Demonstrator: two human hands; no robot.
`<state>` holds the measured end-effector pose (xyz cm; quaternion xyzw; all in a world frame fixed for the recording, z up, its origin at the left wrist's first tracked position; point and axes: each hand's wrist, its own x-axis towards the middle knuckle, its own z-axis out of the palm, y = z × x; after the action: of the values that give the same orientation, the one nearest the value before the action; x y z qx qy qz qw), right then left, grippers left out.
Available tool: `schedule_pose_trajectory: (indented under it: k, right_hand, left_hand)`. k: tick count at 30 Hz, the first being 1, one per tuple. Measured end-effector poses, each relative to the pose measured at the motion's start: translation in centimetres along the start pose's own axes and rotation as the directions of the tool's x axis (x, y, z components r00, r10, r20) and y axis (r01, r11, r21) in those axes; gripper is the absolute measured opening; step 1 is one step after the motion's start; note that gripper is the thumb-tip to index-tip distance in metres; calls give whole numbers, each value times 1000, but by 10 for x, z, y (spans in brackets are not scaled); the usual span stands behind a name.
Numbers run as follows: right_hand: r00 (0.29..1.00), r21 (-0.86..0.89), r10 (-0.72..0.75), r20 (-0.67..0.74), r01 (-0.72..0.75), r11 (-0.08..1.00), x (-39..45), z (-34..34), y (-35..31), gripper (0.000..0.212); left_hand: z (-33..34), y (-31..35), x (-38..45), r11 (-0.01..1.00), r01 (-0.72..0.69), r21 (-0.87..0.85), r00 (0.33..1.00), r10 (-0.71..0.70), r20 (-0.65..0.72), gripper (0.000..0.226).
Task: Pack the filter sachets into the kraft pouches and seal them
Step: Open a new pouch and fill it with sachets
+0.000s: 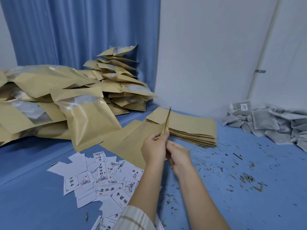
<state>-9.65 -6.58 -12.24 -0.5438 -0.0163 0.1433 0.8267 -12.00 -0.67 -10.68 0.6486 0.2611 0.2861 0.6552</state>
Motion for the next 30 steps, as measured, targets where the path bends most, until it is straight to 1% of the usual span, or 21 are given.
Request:
schedule_pose_trajectory:
  k: [1, 2, 5, 6, 10, 12, 13, 14, 15, 16, 17, 18, 19, 21, 22, 24, 25, 26, 28, 29, 30]
  right_hand:
    - [1000, -14, 1, 26, -1, 1000, 0, -1, 2, 17]
    - [999, -28, 2, 50, 0, 1000, 0, -1, 3, 16]
    - [996, -56, 1, 90, 4, 998, 0, -4, 7, 5]
    - [996, -57, -3, 93, 9, 998, 1, -4, 7, 3]
    - [995, -45, -28, 96, 32, 998, 1, -10, 8, 8]
    - [994, -16, -39, 99, 40, 999, 2, -14, 6, 11]
    - [994, -40, -73, 84, 76, 996, 3, -16, 6, 13]
    - [990, -126, -130, 52, 136, 983, 4, -16, 6, 15]
    - [977, -281, -212, 9, 206, 937, 5, -16, 6, 20]
    - [946, -459, -324, -29, 275, 845, 6, -14, 8, 26]
    - [899, -591, -436, -38, 332, 735, 6, -12, 9, 31]
    - [858, -653, -513, -24, 375, 658, 5, -10, 11, 33]
    - [830, -680, -558, 8, 414, 606, 5, -9, 13, 34]
    - [798, -696, -602, 27, 447, 562, 5, -8, 19, 33]
    - [781, -694, -624, -6, 446, 565, 5, -9, 21, 34]
    - [741, -672, -661, -118, 431, 602, 8, -11, 22, 35]
    - [736, -661, -660, -147, 423, 619, 9, -12, 22, 35]
    - [750, -643, -645, -147, 423, 639, 9, -13, 23, 32]
    - [775, -605, -624, -97, 452, 656, 8, -11, 20, 20]
    - [769, -608, -636, -59, 478, 634, 8, -11, 19, 16]
    - [752, -617, -658, -31, 504, 605, 6, -9, 17, 18]
  left_hand:
    - [-1, -3, 2, 999, 3, -31, 1000, -4, -13, 15]
    - [-2, -6, 3, 998, 8, -60, 1000, -9, -21, 18]
    - [-1, -13, 3, 994, 25, -111, 999, -30, -44, 36]
    - [1, -15, 3, 994, 22, -108, 998, -27, -48, 38]
    - [3, -16, 3, 998, -15, -61, 998, 11, -55, 38]
    - [1, -16, 5, 998, -55, 16, 998, 56, -41, 38]
    - [0, -16, 5, 991, -100, 94, 995, 102, -22, 39]
    - [0, -17, 4, 972, -152, 181, 988, 155, -3, 39]
    - [1, -18, 2, 943, -201, 264, 978, 207, 7, 38]
    - [2, -18, 0, 911, -237, 339, 969, 249, 8, 36]
    - [2, -18, -1, 881, -262, 393, 959, 283, 6, 35]
    - [2, -20, -1, 860, -279, 428, 952, 307, 5, 34]
    - [1, -21, -1, 845, -296, 446, 945, 327, 7, 33]
    - [-1, -23, -2, 836, -313, 450, 936, 352, -2, 33]
    - [-3, -24, -2, 845, -305, 440, 935, 354, -31, 33]
    - [-2, -23, -2, 866, -282, 412, 931, 351, -101, 35]
    - [-2, -23, -2, 869, -279, 408, 929, 351, -113, 36]
    - [-1, -23, -2, 865, -282, 416, 928, 356, -112, 36]
    - [0, -20, -4, 833, -304, 463, 921, 380, -80, 35]
    - [1, -19, -6, 801, -320, 506, 915, 400, -55, 35]
    - [2, -17, -8, 753, -350, 557, 900, 435, -23, 35]
